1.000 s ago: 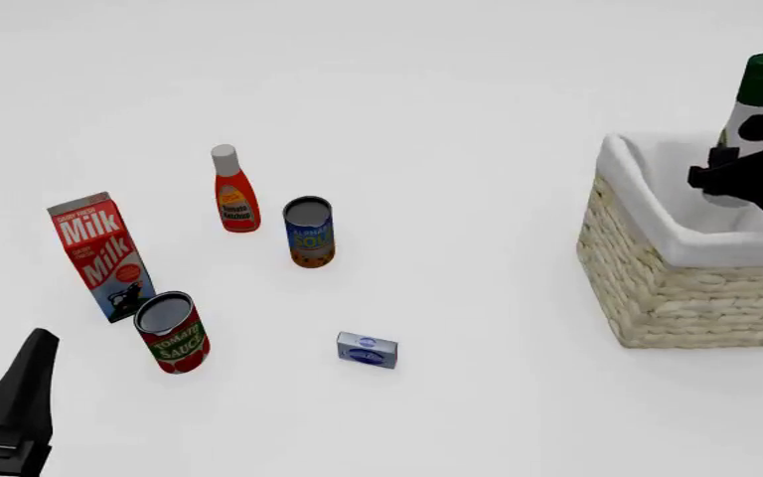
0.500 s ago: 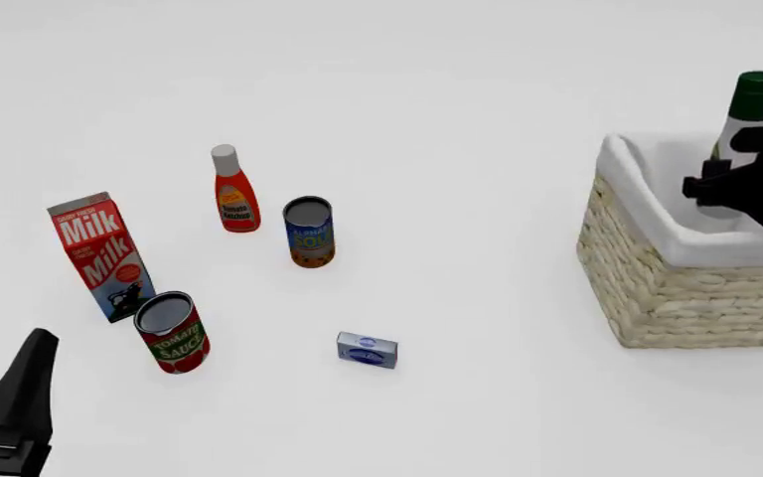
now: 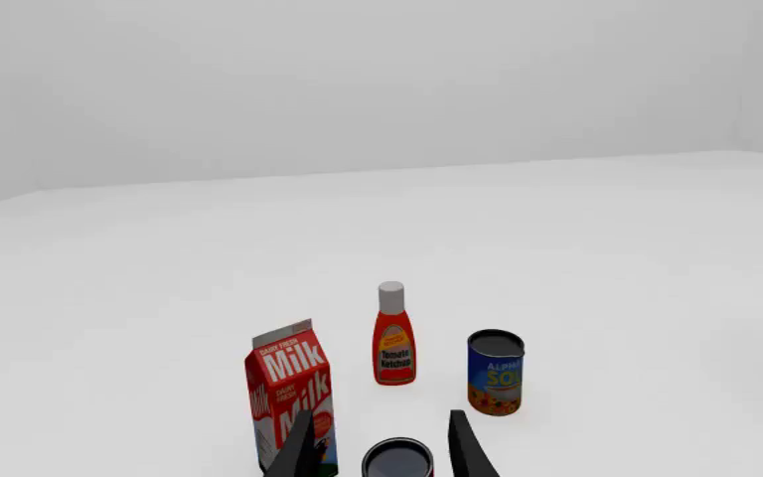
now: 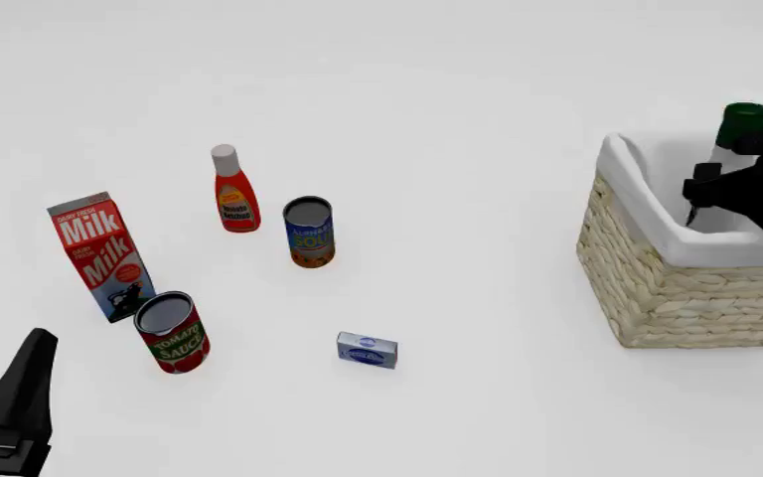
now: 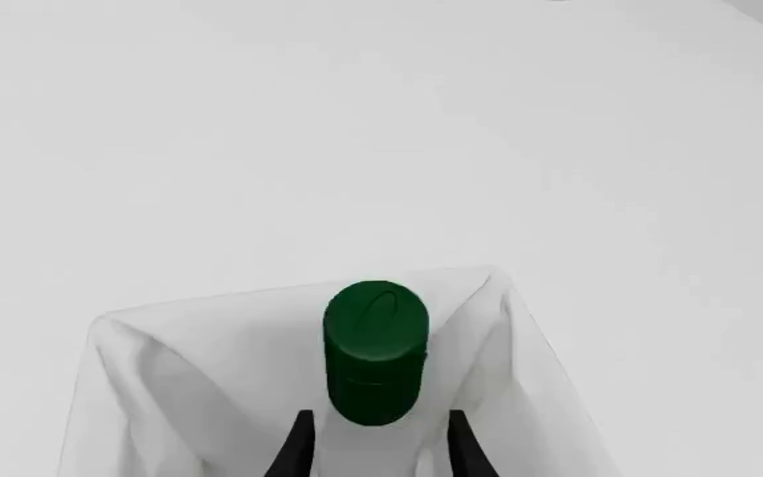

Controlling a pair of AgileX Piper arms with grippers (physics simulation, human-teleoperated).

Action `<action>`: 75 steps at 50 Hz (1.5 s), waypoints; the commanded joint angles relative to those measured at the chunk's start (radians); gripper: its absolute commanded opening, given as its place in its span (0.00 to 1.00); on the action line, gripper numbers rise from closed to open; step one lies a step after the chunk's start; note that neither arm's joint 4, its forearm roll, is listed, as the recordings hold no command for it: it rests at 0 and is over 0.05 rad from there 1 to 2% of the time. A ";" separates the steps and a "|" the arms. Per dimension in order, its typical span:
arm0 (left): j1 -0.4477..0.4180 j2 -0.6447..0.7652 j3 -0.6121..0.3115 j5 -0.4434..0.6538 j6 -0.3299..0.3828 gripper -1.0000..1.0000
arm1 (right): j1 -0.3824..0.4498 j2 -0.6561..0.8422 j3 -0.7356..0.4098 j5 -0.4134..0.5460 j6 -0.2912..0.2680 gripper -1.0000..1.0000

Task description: Pick the salad dressing and place it in the basket.

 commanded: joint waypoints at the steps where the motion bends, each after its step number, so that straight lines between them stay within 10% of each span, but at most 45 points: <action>1: 0.001 0.000 0.000 0.000 -0.001 1.00 | 0.003 -0.006 -0.005 -0.002 0.020 1.00; 32: 0.000 0.000 0.000 0.002 0.003 1.00 | 0.007 -0.050 0.010 0.008 0.018 1.00; 75: 0.003 0.000 0.000 -0.003 0.008 1.00 | 0.074 -0.545 0.239 0.165 0.040 1.00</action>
